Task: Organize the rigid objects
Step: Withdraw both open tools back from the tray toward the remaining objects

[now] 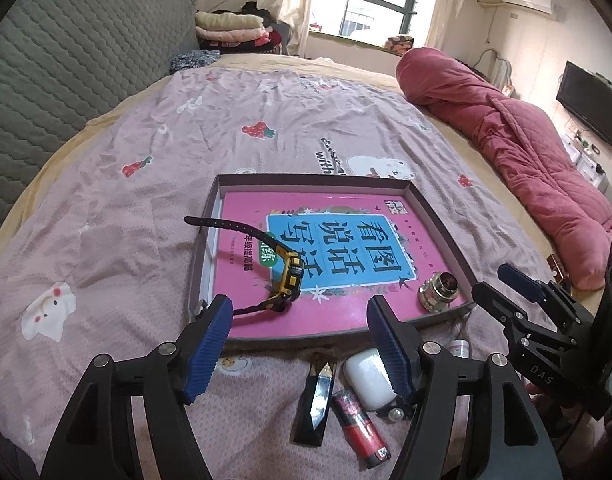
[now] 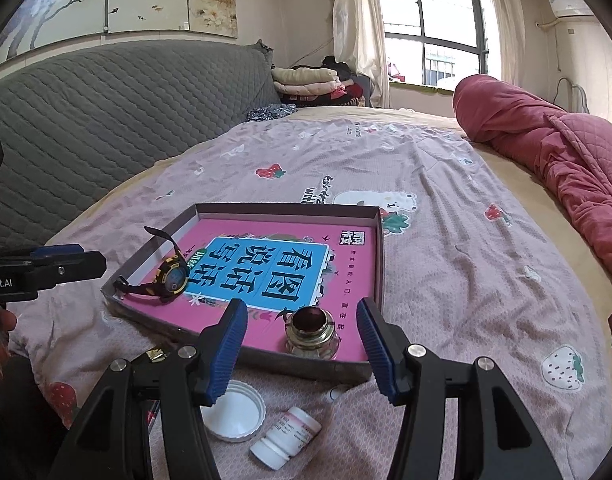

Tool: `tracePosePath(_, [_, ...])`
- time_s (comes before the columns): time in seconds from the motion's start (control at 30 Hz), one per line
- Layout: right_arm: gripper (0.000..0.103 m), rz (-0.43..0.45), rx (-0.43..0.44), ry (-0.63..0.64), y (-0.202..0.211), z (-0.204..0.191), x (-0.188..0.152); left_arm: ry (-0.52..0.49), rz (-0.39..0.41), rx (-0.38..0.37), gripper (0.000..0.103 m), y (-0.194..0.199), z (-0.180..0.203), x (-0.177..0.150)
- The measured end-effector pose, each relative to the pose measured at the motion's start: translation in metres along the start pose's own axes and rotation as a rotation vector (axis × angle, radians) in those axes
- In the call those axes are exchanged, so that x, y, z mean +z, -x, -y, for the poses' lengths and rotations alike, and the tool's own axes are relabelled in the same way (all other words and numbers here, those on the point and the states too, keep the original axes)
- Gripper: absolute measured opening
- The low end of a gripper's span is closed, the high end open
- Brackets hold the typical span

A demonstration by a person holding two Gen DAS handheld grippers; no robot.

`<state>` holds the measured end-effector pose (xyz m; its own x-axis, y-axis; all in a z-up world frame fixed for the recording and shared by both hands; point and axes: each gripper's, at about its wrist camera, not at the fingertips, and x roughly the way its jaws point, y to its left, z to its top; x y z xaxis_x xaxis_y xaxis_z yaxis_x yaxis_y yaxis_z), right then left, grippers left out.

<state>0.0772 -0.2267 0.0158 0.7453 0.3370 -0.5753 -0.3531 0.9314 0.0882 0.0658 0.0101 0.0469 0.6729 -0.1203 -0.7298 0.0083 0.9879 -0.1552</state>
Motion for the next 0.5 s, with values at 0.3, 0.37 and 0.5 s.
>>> tracePosePath(0.3, [0.056,-0.002,-0.008,-0.004,0.012,-0.002,-0.006,0.014,-0.002,0.0,0.072,0.012,-0.005,-0.006])
tracePosePath(0.37, [0.056,-0.004,-0.011,-0.002,0.015,-0.003,-0.008,0.012,-0.004,-0.002,0.072,0.013,-0.003,-0.008])
tracePosePath(0.5, [0.056,-0.005,-0.011,-0.002,0.023,-0.002,-0.012,0.002,-0.01,-0.008,0.072,0.016,0.0,-0.011])
